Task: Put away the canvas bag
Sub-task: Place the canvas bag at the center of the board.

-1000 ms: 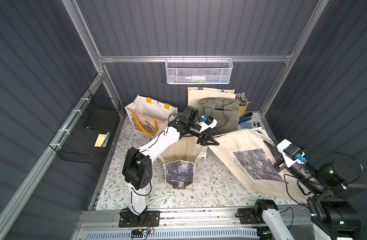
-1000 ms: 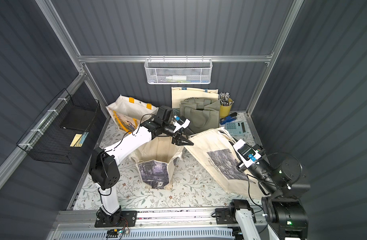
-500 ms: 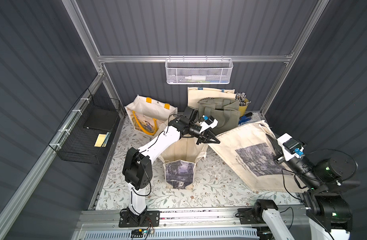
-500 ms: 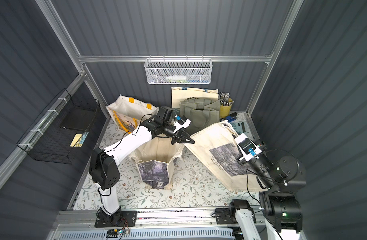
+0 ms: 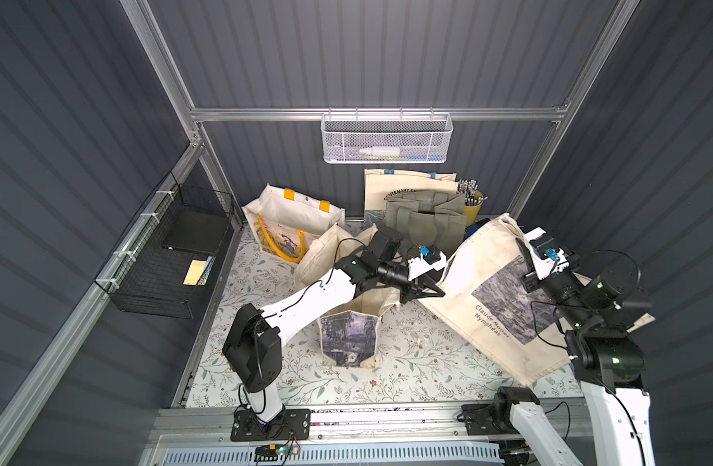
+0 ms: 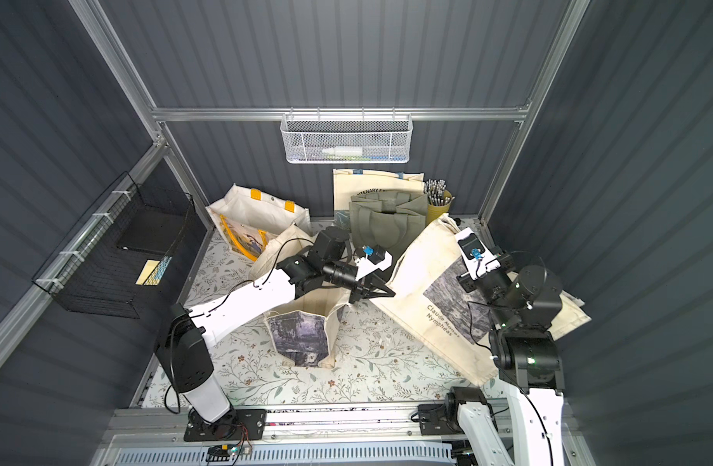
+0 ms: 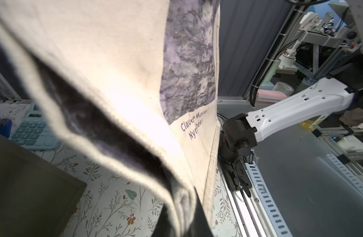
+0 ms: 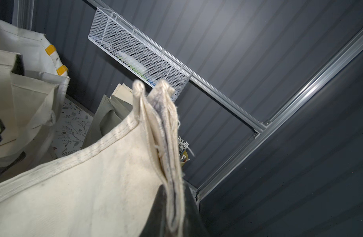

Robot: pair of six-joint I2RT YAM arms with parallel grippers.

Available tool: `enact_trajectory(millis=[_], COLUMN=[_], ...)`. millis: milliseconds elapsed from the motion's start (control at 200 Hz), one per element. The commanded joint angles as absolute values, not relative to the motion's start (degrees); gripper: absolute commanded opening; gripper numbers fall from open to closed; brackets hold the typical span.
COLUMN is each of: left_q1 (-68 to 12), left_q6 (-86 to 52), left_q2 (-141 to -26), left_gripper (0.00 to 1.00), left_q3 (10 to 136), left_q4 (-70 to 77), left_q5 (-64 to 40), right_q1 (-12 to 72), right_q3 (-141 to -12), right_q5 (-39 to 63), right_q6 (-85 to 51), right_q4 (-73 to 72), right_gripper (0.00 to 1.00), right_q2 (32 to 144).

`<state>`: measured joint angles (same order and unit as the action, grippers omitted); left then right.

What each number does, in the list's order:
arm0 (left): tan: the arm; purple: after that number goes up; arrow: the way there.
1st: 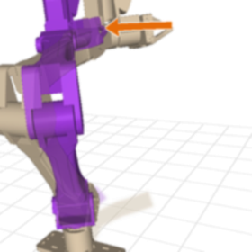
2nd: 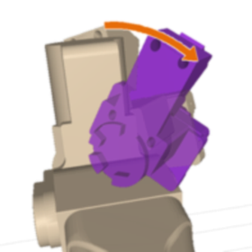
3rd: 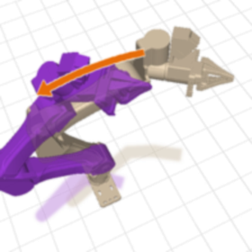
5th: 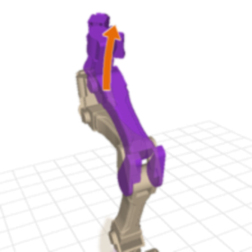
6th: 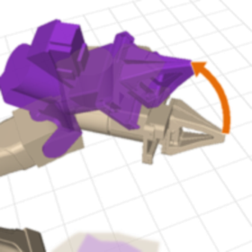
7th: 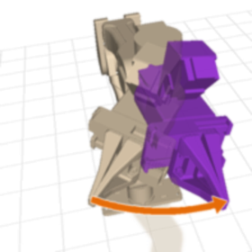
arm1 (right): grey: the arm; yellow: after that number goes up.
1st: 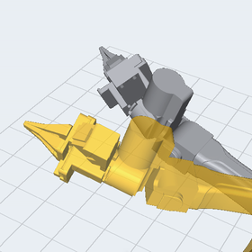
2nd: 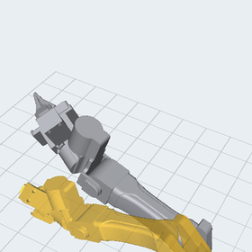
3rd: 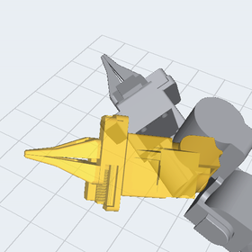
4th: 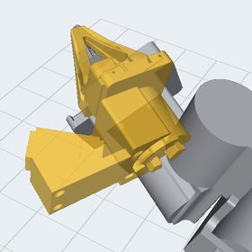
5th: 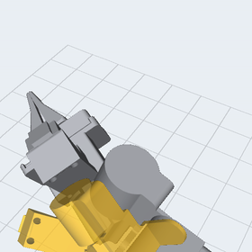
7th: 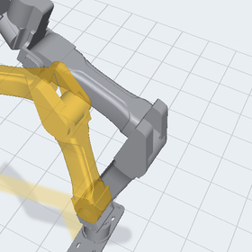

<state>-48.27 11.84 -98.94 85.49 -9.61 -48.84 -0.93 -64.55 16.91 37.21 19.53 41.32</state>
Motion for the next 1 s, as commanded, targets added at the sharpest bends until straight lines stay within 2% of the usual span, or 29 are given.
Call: enact_trajectory(millis=[0,280,470,661,861,996], left_q1=[-50.3,-54.6,-55.0,-54.9,-55.0,-55.0], left_q6=[0.5,-16.3,-25.7,-32.9,-37.2,-37.7], left_q2=[-96.4,-98.5,-98.5,-97.9,-95.4,-92.2], left_gripper=[0.00,0.00,0.00,0.00,0.00,0.00], left_q3=[84.7,86.0,87.3,84.7,78.3,74.7], left_q4=[-0.6,4.1,-1.9,-12.5,-14.8,-13.4], left_q5=[-42.5,-43.8,-45.1,-42.8,-40.0,-36.6], right_q1=[-0.6,-0.6,-0.7,-0.6,-0.4,-0.3], right_q3=[-64.9,-64.6,-63.4,-58.6,-56.8,-52.8], right_q5=[16.7,10.0,9.5,15.2,19.5,18.5], right_q6=[37.6,39.0,40.0,37.4,39.2,36.4], right_q4=[12.8,15.9,18.4,16.7,20.9,17.3], right_gripper=[0.00,0.00,0.00,0.00,0.00,0.00], right_q2=[42.8,46.2,49.8,50.1,54.4,55.0])
